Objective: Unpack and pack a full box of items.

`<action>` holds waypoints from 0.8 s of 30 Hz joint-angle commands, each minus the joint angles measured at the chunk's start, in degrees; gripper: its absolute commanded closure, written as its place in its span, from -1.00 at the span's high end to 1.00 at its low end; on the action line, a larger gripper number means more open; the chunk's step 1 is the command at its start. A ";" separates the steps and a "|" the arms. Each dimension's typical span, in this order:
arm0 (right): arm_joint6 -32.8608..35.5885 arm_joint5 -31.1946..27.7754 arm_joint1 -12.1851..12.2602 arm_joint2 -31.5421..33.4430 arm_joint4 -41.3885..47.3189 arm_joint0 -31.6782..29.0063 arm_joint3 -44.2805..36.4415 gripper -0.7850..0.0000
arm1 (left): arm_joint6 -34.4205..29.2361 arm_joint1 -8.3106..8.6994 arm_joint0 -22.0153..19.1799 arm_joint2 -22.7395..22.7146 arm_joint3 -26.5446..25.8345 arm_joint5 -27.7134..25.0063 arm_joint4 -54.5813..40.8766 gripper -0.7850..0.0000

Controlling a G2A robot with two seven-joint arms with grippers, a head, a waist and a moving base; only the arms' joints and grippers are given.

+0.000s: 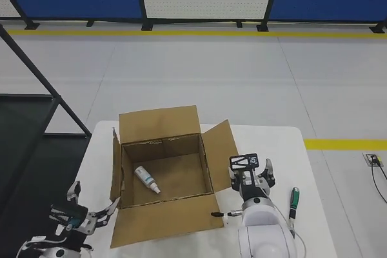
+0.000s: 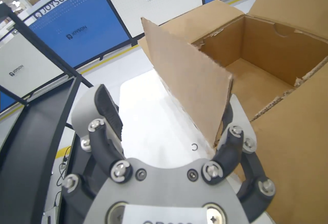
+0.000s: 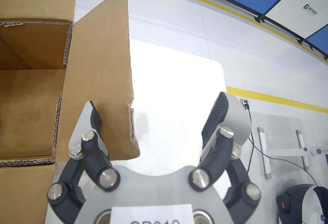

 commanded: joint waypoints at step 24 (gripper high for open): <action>1.21 -5.91 -0.57 8.13 9.00 0.18 -4.67 1.00 | -5.21 -0.40 1.43 -6.19 7.72 -2.52 -7.02 1.00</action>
